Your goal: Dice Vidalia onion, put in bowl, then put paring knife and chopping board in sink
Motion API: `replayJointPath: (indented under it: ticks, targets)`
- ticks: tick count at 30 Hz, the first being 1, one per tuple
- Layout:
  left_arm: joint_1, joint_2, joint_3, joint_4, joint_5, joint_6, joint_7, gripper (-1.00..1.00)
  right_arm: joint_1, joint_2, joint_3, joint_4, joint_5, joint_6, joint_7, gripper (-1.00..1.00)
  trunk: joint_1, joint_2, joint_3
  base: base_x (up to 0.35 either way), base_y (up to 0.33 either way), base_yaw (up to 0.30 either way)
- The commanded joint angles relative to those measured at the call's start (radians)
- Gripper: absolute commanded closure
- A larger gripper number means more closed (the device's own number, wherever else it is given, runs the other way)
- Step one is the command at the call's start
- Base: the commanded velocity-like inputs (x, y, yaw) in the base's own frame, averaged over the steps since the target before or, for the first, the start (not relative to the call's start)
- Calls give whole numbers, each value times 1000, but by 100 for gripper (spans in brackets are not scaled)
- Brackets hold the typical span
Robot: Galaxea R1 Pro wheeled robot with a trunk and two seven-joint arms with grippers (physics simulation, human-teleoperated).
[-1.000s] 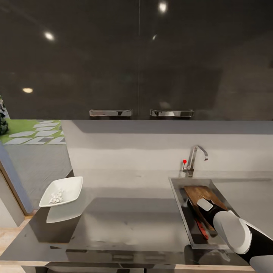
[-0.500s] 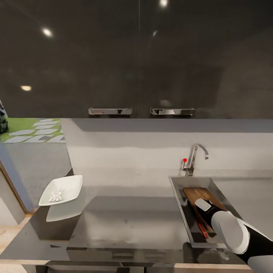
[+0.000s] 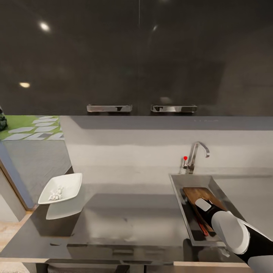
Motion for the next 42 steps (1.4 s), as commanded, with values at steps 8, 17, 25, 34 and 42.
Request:
replayJointPath:
  ticks: [8, 17, 25, 34, 42]
  targets:
    - [0, -1, -5, 0, 6, -2, 6, -100, -1, 0, 9, -1, -10, -8, 1, 100, 1, -2, -15, 0, 0, 0]
    - [0, 0, -5, 0, 6, -2, 6, -100, -1, 1, 9, -1, -11, -10, 3, 100, 1, -2, -29, 24, -27, 0]
    - [0, 0, -5, 0, 6, -2, 6, -100, -1, 1, 9, -1, -12, -12, 3, 100, 1, -2, -42, 13, -12, 0]
    - [0, 0, -5, 0, 6, -2, 6, -100, -1, 2, 10, -2, -12, -12, 3, 100, 1, -2, -49, 0, 0, 0]
    - [0, 0, -5, 0, 6, -2, 6, -100, -1, 3, 10, -6, -13, -12, 3, 100, 1, -2, -49, 0, 0, 0]
